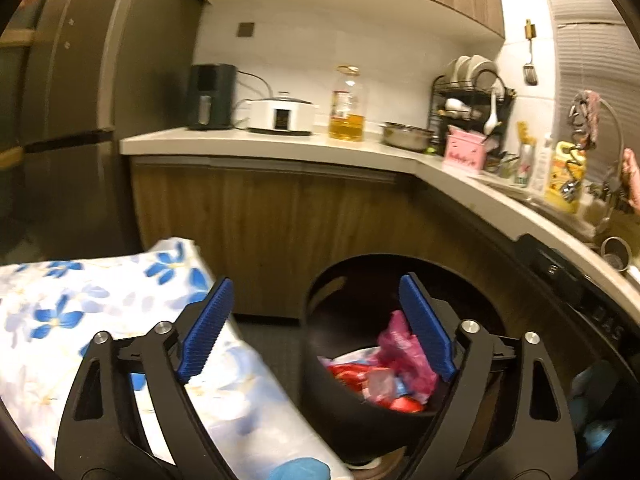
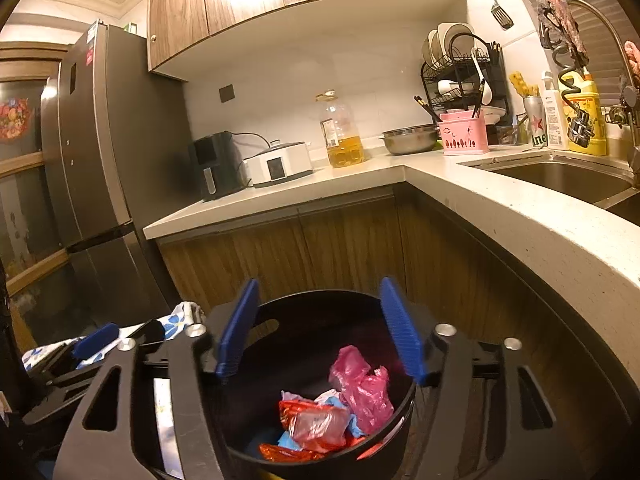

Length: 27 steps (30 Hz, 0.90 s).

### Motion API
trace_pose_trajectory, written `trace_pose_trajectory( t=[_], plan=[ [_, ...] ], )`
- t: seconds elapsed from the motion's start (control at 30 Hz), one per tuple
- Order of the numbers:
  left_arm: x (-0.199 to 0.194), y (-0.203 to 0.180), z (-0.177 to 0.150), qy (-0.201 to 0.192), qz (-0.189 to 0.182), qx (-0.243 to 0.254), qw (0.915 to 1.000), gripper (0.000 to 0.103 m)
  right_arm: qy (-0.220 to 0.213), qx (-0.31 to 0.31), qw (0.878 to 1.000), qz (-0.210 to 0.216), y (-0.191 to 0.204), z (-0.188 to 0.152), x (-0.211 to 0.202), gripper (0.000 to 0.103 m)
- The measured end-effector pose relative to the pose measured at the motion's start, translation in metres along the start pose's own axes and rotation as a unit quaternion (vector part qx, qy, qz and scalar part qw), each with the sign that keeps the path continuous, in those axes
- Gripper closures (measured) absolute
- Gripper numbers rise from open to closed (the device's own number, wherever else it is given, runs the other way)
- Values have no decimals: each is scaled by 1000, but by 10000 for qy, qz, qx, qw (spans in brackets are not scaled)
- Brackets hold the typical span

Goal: Collect trash

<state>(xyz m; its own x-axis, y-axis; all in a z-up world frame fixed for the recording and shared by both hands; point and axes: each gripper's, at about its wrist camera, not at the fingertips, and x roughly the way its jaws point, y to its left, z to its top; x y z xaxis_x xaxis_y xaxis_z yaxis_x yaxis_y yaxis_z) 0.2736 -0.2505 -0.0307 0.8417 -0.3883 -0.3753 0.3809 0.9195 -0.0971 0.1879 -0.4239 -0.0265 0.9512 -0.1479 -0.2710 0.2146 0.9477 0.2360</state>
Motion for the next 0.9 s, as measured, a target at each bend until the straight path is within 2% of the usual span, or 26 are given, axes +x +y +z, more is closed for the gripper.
trace_pose_trajectory(
  t=[0.07, 0.17, 0.33, 0.4, 0.9],
  plan=[
    [-10, 4, -1, -35, 192, 52, 9998, 12, 41, -76, 10000, -10, 6, -3, -5, 26],
    [-26, 10, -4, -51, 480, 112, 9988, 10, 146, -234, 9996, -64, 16, -8, -15, 17],
    [-53, 24, -13, 18, 784, 147, 9968, 7, 296, -410, 9987, 5, 33, -15, -34, 12],
    [-65, 30, -17, 47, 889, 122, 9960, 7, 257, -469, 9986, 26, 41, -19, -47, 6],
    [-171, 72, -43, 22, 1243, -234, 9920, 6, 429, -766, 9961, 64, 89, -47, -132, 6]
  ],
)
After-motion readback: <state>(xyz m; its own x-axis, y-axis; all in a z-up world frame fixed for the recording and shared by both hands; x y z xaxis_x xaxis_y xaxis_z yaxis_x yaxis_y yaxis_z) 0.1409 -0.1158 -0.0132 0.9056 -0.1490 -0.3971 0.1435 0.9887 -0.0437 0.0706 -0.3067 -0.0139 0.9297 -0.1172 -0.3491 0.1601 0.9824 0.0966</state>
